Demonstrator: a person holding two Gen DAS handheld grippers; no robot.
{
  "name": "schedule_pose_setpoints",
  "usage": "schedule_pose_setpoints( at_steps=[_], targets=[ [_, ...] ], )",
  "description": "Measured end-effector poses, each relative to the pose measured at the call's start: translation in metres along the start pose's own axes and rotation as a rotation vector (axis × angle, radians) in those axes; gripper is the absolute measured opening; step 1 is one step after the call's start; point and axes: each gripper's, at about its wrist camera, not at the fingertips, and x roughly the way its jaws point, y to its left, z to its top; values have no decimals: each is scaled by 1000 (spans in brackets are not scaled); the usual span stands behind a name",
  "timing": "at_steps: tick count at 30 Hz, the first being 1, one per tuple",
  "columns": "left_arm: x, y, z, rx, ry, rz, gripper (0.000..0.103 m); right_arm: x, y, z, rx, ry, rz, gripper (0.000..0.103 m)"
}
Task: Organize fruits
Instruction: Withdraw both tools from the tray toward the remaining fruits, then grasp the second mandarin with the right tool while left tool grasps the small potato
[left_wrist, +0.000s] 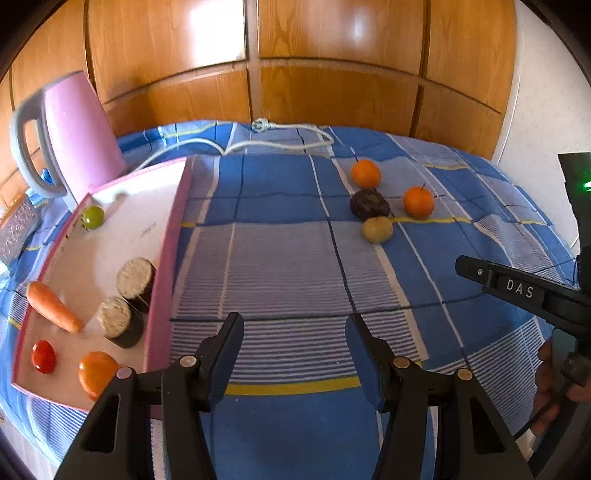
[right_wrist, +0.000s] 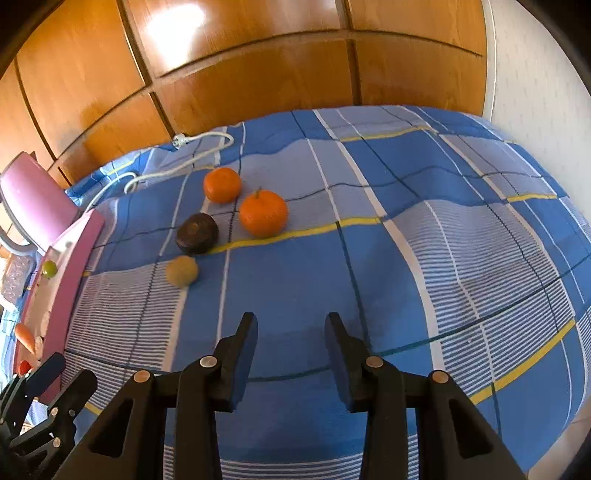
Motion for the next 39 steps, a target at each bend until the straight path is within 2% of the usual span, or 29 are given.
schedule_pose_setpoints(
  at_steps=[10, 19, 21, 25, 30, 32, 39],
  targets=[
    [12, -4, 6, -11, -2, -20, 58, 7, 3, 6, -29, -4, -8, 38],
    [21, -8, 12, -20, 6, -32, 58, 20, 12, 33, -59, -19, 34, 38],
    [24, -8, 13, -25, 11, -30, 58, 25, 18, 41, -75, -30, 43, 45],
    [27, -6, 16, -37, 14, -32, 58, 41, 27, 56, -97, -31, 23, 47],
    [31, -8, 20, -38, 12, -42, 58, 61, 27, 67, -105, -10, 18, 47],
    [32, -8, 22, -44, 12, -51, 58, 60, 27, 68, -117, -27, 12, 39],
    [40, -14, 33, -51, 8, -101, 57, 50, 8, 59, -87, -44, -25, 39]
  ],
)
